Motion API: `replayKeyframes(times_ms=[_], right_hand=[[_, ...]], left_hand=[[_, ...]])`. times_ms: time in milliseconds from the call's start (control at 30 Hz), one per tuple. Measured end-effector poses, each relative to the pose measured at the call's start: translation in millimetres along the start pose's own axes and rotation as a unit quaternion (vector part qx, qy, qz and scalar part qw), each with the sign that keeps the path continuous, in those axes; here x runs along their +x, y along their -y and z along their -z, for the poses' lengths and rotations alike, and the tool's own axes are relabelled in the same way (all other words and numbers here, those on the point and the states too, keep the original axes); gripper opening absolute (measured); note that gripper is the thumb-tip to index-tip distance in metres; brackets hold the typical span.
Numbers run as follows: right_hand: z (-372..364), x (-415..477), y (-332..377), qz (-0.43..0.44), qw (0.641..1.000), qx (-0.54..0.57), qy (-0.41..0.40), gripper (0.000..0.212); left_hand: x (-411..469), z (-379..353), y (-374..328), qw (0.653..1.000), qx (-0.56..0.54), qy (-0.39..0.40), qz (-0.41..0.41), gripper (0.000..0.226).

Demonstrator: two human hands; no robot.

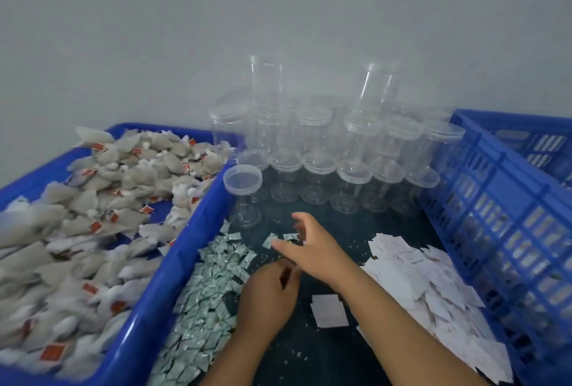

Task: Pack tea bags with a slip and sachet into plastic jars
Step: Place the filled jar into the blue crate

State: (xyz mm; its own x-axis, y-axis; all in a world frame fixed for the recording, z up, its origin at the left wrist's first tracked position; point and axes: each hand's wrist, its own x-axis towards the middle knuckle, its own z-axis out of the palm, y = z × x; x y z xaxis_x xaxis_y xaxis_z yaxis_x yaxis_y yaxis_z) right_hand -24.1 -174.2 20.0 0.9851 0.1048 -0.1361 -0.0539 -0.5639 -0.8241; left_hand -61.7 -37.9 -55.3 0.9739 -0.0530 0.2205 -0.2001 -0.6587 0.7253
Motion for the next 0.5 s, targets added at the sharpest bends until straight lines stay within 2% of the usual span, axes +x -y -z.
replayKeyframes(times_ms=[133, 233, 300, 400, 433, 500], right_hand=[[-35, 64, 34, -0.026, 0.999, 0.04, -0.009, 0.116], [-59, 100, 44, -0.034, 0.996, 0.071, -0.036, 0.124], [-73, 116, 45, -0.028, 0.995, 0.056, -0.075, 0.116], [-77, 118, 46, 0.011, 0.99, -0.035, -0.137, 0.09], [-73, 113, 45, 0.034, 0.987, -0.025, -0.157, 0.085], [-59, 95, 43, 0.081, 0.977, 0.07, -0.185, 0.082]], left_hand=[[1, 2, 2, 0.999, -0.036, 0.002, 0.011, 0.026], [0, 2, 8, 0.999, -0.046, 0.009, 0.007, 0.027], [-1, 3, 11, 0.999, -0.037, 0.012, 0.011, 0.028], [0, 3, 13, 0.998, -0.052, 0.02, 0.021, 0.028], [1, 3, 13, 0.998, -0.06, 0.018, 0.02, 0.027], [2, 1, 13, 0.998, -0.061, 0.006, 0.008, 0.028]])
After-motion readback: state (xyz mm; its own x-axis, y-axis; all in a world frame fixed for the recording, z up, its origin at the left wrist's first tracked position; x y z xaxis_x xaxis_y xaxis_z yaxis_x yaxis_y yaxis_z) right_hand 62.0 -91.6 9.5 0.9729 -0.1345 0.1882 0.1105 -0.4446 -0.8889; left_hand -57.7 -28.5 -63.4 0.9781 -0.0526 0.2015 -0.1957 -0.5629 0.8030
